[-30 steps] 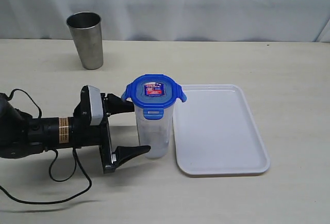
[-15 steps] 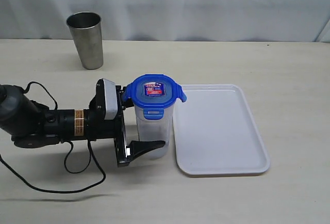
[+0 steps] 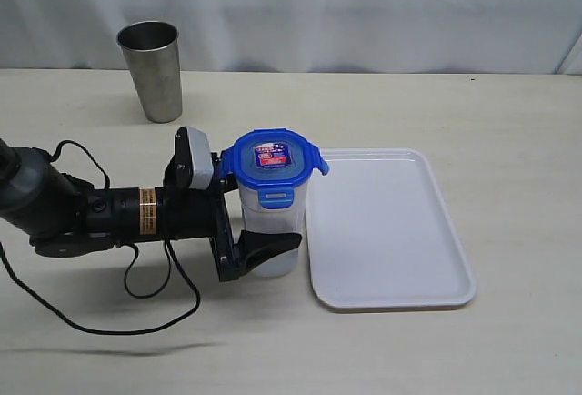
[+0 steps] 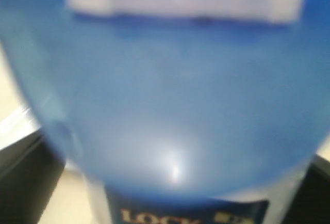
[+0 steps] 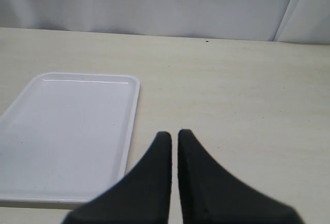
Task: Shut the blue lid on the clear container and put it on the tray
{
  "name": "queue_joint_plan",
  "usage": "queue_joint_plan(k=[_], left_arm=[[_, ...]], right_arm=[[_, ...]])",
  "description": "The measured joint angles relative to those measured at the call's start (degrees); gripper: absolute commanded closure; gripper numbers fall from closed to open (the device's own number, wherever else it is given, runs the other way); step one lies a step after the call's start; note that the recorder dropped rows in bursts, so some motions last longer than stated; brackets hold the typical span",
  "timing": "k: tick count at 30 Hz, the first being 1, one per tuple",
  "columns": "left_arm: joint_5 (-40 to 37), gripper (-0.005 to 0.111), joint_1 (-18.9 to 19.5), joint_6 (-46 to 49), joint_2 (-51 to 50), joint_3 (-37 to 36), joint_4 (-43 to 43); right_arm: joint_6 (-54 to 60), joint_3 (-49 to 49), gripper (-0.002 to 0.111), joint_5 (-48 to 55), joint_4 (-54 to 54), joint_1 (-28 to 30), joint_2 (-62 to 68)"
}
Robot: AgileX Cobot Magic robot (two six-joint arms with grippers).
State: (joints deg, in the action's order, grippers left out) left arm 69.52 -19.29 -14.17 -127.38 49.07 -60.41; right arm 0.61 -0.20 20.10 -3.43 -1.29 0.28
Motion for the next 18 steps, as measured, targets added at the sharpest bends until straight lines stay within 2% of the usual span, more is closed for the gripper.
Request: queue_joint_plan(k=[4, 12, 18], left_arm=[[0.00, 0.014, 0.00, -0.71, 0.00, 0.00, -0.77], [0.00, 0.014, -2.58, 0.71, 0.00, 0.00, -0.27], [0.00, 0.014, -2.61, 0.82, 0.00, 0.00, 1.07]], right_arm=[[0.00, 0.00, 0.104, 0.00, 0.00, 0.00, 0.00], [0.00, 0.00, 0.104, 0.00, 0.00, 0.00, 0.00], [0.00, 0.00, 0.104, 0.00, 0.00, 0.00, 0.00]])
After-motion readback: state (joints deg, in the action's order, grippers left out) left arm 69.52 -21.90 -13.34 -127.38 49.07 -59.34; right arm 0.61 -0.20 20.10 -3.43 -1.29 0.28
